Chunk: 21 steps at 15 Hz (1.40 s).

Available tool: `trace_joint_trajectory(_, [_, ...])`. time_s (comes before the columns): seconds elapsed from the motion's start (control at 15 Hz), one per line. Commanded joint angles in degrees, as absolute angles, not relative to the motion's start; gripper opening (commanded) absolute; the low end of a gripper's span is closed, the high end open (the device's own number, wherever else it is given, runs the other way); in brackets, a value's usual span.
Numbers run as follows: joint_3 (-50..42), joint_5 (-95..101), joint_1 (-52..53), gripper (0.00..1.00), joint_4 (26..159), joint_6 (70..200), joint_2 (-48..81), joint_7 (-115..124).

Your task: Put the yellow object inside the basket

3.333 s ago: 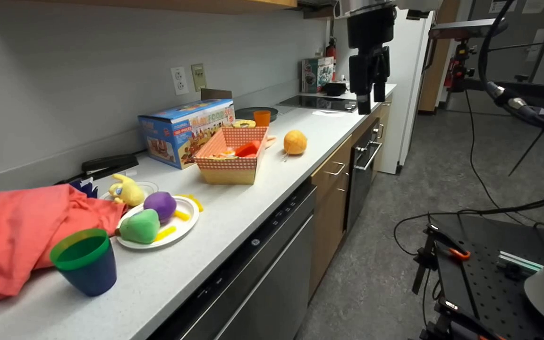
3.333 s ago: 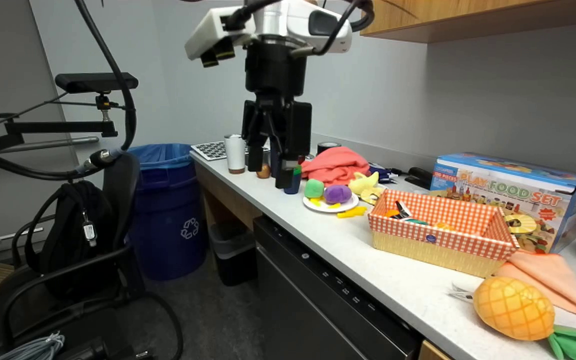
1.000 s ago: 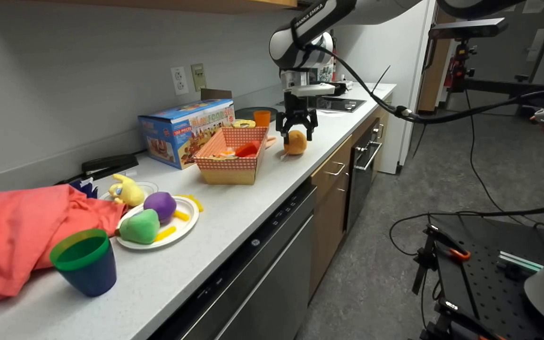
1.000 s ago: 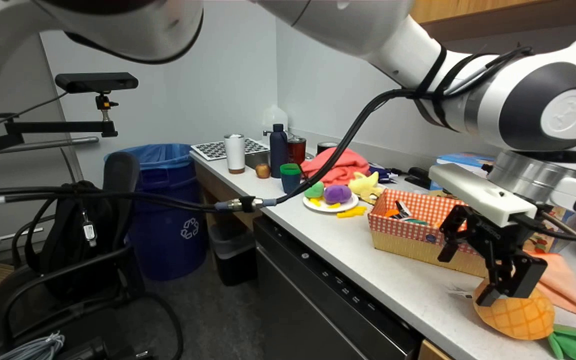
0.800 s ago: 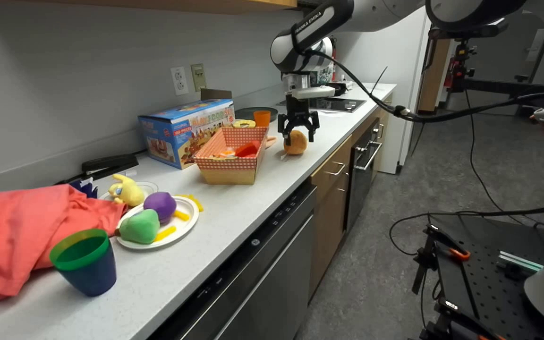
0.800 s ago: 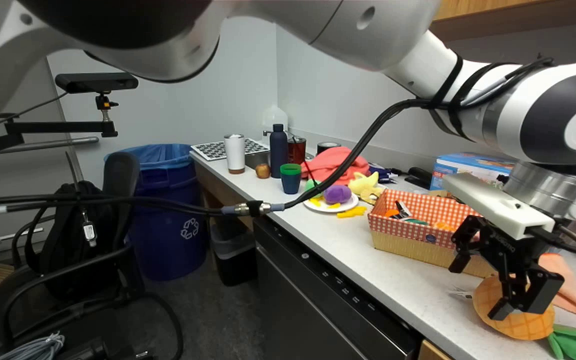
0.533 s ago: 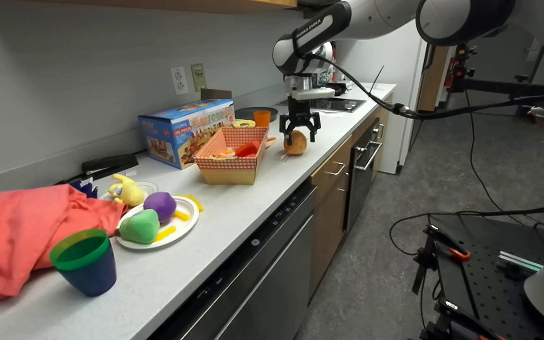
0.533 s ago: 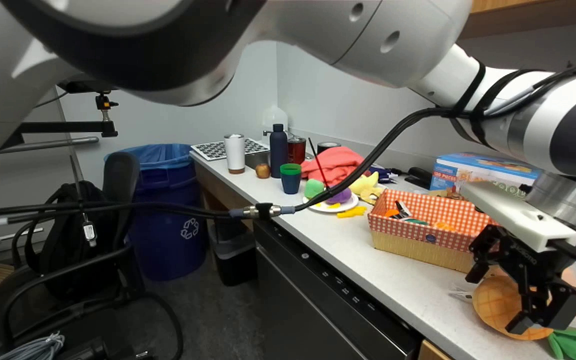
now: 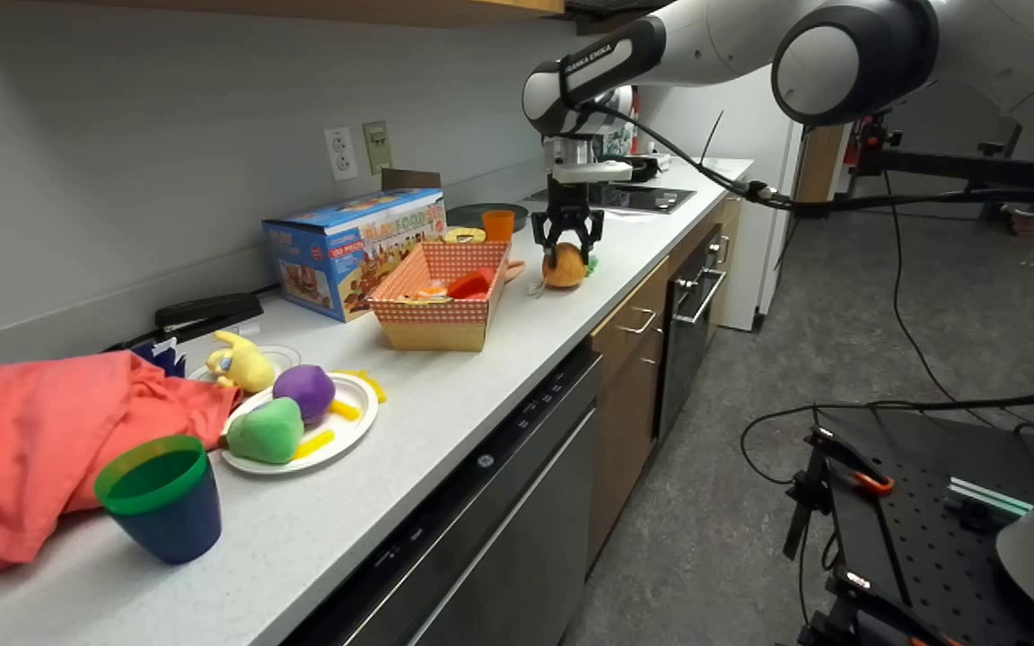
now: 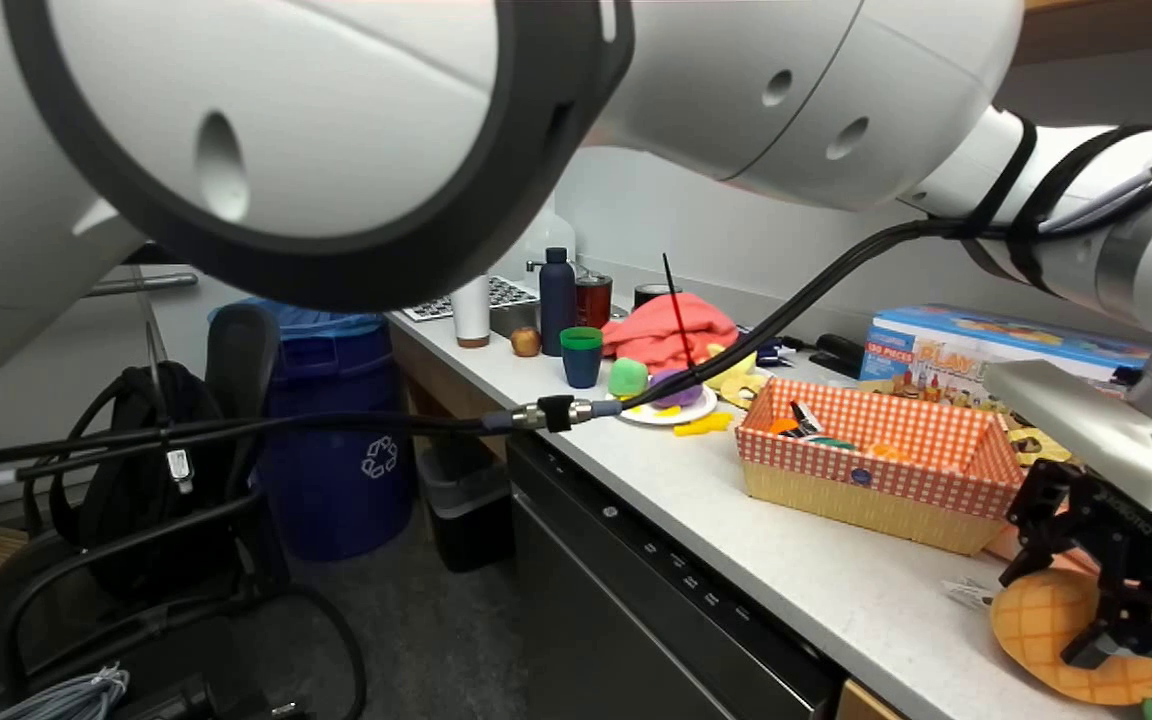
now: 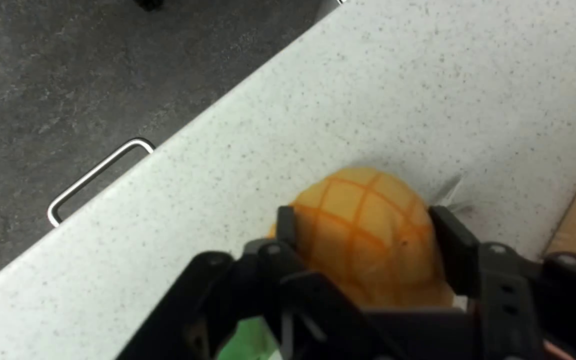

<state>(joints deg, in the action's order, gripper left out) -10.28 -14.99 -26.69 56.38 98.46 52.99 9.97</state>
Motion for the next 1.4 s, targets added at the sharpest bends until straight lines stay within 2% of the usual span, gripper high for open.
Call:
trace_joint_trajectory(0.0, [-8.3,-16.6,-28.8,0.37,48.9,95.7,56.2,11.2])
trace_joint_trajectory(0.33, [-8.4,-15.9,-29.0,0.03,49.4,95.6,52.9,9.7])
trace_joint_trajectory(0.93, [-8.8,-14.5,-26.7,0.04,54.0,96.1,39.9,7.0])
trace_joint_trajectory(1.33, [-7.1,-14.3,-21.5,0.04,57.9,98.9,30.5,5.7])
